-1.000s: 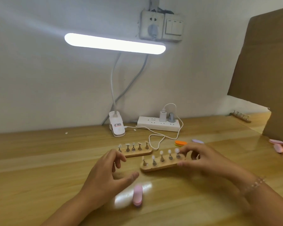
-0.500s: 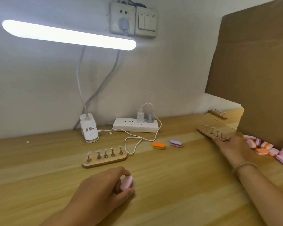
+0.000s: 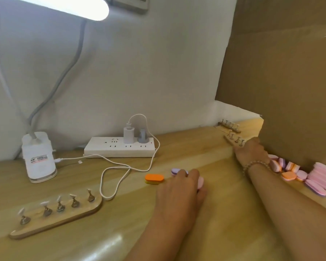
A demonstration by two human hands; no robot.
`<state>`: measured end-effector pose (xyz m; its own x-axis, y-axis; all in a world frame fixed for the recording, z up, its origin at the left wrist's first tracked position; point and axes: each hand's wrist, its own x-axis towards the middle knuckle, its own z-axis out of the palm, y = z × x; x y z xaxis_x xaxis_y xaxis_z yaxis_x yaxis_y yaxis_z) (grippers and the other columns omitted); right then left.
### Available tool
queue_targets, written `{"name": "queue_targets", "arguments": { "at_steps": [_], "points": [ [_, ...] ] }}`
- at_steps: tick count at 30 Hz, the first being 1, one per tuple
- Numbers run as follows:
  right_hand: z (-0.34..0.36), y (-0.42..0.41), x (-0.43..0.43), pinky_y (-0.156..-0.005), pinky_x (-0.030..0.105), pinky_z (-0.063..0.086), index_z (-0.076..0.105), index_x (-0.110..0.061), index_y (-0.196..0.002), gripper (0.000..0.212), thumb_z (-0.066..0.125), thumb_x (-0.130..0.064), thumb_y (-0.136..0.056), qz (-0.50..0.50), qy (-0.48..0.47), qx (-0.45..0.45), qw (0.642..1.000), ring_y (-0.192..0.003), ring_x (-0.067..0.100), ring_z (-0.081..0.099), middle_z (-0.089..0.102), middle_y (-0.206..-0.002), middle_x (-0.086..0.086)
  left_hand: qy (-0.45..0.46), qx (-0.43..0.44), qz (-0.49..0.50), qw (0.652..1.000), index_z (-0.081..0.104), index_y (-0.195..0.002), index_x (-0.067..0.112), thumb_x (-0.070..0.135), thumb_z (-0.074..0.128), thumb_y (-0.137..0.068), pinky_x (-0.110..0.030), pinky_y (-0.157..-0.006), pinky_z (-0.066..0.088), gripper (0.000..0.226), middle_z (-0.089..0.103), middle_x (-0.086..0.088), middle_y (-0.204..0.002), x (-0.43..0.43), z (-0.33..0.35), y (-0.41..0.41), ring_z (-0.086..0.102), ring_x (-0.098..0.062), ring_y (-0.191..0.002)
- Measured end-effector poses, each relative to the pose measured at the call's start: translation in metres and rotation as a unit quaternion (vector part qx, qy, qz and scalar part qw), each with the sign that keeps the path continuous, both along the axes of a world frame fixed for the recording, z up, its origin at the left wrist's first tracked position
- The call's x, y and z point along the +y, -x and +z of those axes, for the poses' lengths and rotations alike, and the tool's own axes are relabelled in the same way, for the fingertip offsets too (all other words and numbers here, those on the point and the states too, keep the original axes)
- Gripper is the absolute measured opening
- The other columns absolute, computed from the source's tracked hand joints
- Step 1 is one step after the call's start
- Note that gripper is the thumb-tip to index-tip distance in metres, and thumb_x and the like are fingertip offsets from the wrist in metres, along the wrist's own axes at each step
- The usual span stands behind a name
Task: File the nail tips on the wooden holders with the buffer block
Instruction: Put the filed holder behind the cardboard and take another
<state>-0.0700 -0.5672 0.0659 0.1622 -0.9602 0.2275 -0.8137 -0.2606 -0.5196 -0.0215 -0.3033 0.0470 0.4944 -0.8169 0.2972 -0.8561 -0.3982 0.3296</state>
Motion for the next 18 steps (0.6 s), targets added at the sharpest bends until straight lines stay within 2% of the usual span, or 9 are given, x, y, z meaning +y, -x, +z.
{"name": "queue_targets", "arguments": {
  "at_steps": [2,4,6,7,9,11,12,14,18],
  "points": [
    [-0.001,-0.004,-0.006,-0.084,0.042,0.049,0.056,-0.009,-0.11,0.032,0.053,-0.036,-0.094,0.035,0.019,0.044,0.998,-0.103,0.039,0.059,0.063,-0.113,0.018,0.01,0.0,0.0,1.0,0.045,-0.117,0.029,0.048,0.034,-0.103,-0.034,-0.062,0.031,0.026,0.056,0.003,-0.114,-0.007,-0.002,-0.002,0.061,-0.028,-0.096],
    [-0.003,-0.008,-0.009,-0.082,0.041,0.05,0.058,-0.016,-0.097,0.026,0.053,-0.04,-0.093,0.085,0.046,0.073,0.993,-0.095,0.033,0.061,0.066,-0.101,0.011,0.017,0.008,-0.004,1.0,0.045,-0.117,0.03,0.049,0.032,-0.103,-0.034,-0.063,0.033,0.027,0.056,0.005,-0.112,-0.008,-0.004,-0.005,0.061,-0.025,-0.096],
    [-0.005,-0.012,-0.011,-0.069,0.034,0.044,0.057,-0.019,-0.093,0.024,0.055,-0.043,-0.091,0.129,0.059,0.075,0.987,-0.089,0.025,0.059,0.066,-0.099,0.006,0.022,0.011,-0.006,1.0,0.045,-0.116,0.031,0.049,0.032,-0.103,-0.034,-0.064,0.035,0.026,0.056,0.006,-0.111,-0.007,-0.005,-0.007,0.061,-0.023,-0.096],
    [-0.005,-0.014,-0.011,-0.068,0.033,0.042,0.058,-0.019,-0.097,0.027,0.055,-0.045,-0.091,0.142,0.058,0.079,0.985,-0.094,0.025,0.058,0.065,-0.105,0.006,0.025,0.012,-0.008,1.0,0.045,-0.115,0.031,0.049,0.033,-0.102,-0.034,-0.064,0.036,0.025,0.056,0.007,-0.111,-0.007,-0.005,-0.007,0.061,-0.022,-0.096],
    [-0.006,-0.018,-0.018,-0.087,0.038,0.045,0.058,-0.016,-0.117,0.048,0.05,-0.057,-0.092,0.157,0.042,0.128,0.978,-0.119,0.03,0.052,0.058,-0.129,0.01,0.026,0.015,-0.009,1.0,0.045,-0.112,0.032,0.05,0.035,-0.101,-0.034,-0.064,0.035,0.024,0.056,0.008,-0.109,-0.005,-0.004,-0.006,0.06,-0.02,-0.095],
    [-0.008,-0.023,-0.026,-0.108,0.043,0.035,0.045,-0.013,-0.14,0.075,0.036,-0.07,-0.092,0.159,0.001,0.19,0.969,-0.139,0.031,0.035,0.039,-0.151,0.01,0.028,0.016,-0.012,0.999,0.046,-0.111,0.032,0.052,0.036,-0.1,-0.033,-0.064,0.033,0.025,0.057,0.009,-0.107,-0.002,-0.004,-0.005,0.06,-0.018,-0.094],
    [-0.009,-0.027,-0.03,-0.114,0.045,0.029,0.037,-0.011,-0.147,0.085,0.029,-0.074,-0.091,0.163,-0.019,0.21,0.964,-0.145,0.029,0.027,0.029,-0.158,0.009,0.03,0.016,-0.013,0.999,0.046,-0.11,0.032,0.052,0.036,-0.099,-0.033,-0.064,0.033,0.025,0.057,0.009,-0.106,-0.002,-0.004,-0.006,0.06,-0.018,-0.094],
    [-0.011,-0.03,-0.037,-0.118,0.045,0.023,0.029,-0.009,-0.151,0.092,0.021,-0.077,-0.089,0.169,-0.029,0.23,0.958,-0.148,0.027,0.021,0.02,-0.162,0.008,0.038,0.021,-0.02,0.999,0.046,-0.11,0.032,0.053,0.037,-0.098,-0.033,-0.063,0.033,0.026,0.058,0.01,-0.104,-0.001,-0.005,-0.006,0.06,-0.016,-0.093],
    [-0.014,-0.034,-0.05,-0.115,0.045,0.03,0.036,-0.009,-0.147,0.087,0.021,-0.074,-0.091,0.171,-0.014,0.221,0.96,-0.144,0.027,0.03,0.03,-0.158,0.009,0.041,0.027,-0.023,0.999,0.045,-0.109,0.034,0.054,0.037,-0.097,-0.033,-0.064,0.034,0.025,0.058,0.01,-0.103,-0.002,-0.007,-0.007,0.06,-0.015,-0.093]
  ]
}}
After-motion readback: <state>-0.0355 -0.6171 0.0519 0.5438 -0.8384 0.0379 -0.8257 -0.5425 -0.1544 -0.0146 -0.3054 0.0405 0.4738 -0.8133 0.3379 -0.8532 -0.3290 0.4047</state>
